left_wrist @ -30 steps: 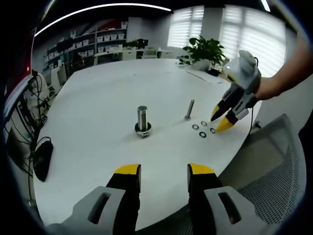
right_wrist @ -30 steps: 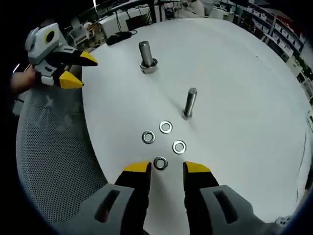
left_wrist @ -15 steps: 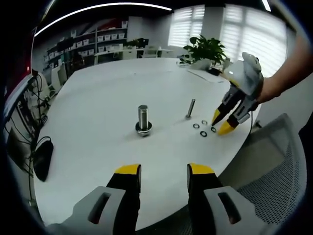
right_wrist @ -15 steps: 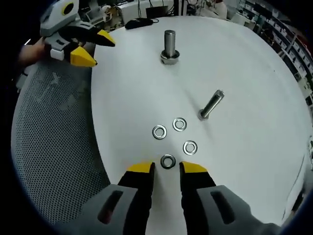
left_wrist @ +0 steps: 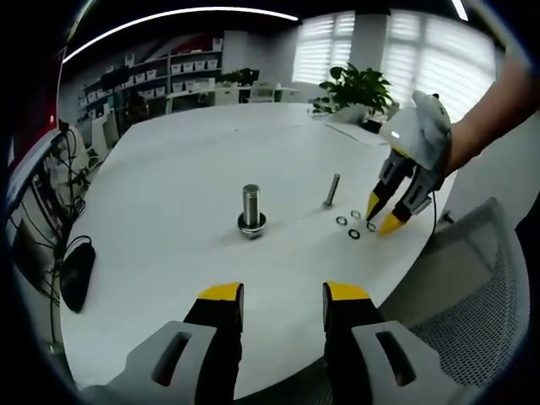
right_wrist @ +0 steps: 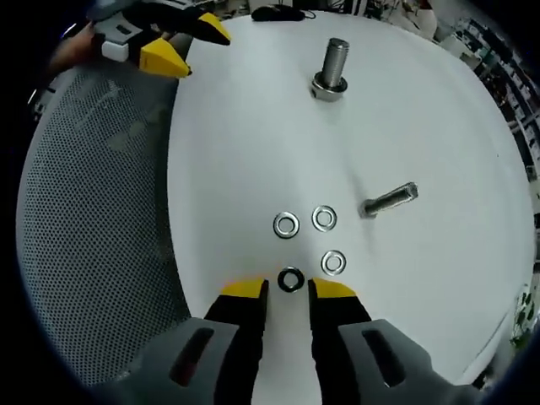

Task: Place the washer onto the threaded stud by aligning its center hole with the stud, sliding it down to the base, and recovering from edge contact or off-axis alignment until the washer reaches the visible bottom stop.

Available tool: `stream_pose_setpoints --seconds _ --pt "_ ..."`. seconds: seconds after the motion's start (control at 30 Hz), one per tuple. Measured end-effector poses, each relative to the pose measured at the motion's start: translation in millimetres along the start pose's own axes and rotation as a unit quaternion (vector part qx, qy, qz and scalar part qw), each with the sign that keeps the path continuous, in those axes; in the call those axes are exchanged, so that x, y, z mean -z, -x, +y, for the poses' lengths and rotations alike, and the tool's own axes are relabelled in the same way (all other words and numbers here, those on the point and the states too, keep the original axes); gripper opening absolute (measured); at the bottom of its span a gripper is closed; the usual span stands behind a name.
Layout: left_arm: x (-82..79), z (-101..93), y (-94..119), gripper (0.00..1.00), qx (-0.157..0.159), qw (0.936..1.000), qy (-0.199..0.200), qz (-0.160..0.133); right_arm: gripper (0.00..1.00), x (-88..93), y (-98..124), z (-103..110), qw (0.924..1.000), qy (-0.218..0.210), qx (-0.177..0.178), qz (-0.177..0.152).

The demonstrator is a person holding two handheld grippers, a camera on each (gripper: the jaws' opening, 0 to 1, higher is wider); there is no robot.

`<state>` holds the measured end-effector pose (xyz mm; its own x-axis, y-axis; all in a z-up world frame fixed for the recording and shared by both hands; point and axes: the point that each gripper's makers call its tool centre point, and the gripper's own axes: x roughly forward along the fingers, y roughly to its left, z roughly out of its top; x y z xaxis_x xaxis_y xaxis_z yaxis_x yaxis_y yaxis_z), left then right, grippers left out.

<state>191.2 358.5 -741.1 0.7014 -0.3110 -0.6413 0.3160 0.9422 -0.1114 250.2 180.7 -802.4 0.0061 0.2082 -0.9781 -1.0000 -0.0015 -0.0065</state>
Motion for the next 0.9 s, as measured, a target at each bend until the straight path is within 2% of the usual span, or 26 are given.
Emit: stream_pose_setpoints --seconds 0.1,0.3,0.43,0.9 --pt "-0.8 -0.1 0.3 0.36 -0.001 1.0 0.0 -0.001 0.22 0.2 0.0 -0.7 1.0 -0.005 -0.001 0.005" --pt "-2.1 4.4 0.8 0.36 -0.012 0.9999 0.0 -0.004 0.22 0.1 -0.8 -0.4 0.9995 0.018 -0.002 0.025" --pt "-3.4 6.3 1.8 0.36 -0.018 0.9998 0.002 -0.008 0.22 0.3 -0.8 -0.9 0.9991 0.018 -0.003 0.038" --pt "-2.9 8.4 2.5 0.35 -0.024 0.9997 0.0 -0.008 0.16 -0.9 -1.2 -1.8 0.9982 0.04 -0.004 0.045"
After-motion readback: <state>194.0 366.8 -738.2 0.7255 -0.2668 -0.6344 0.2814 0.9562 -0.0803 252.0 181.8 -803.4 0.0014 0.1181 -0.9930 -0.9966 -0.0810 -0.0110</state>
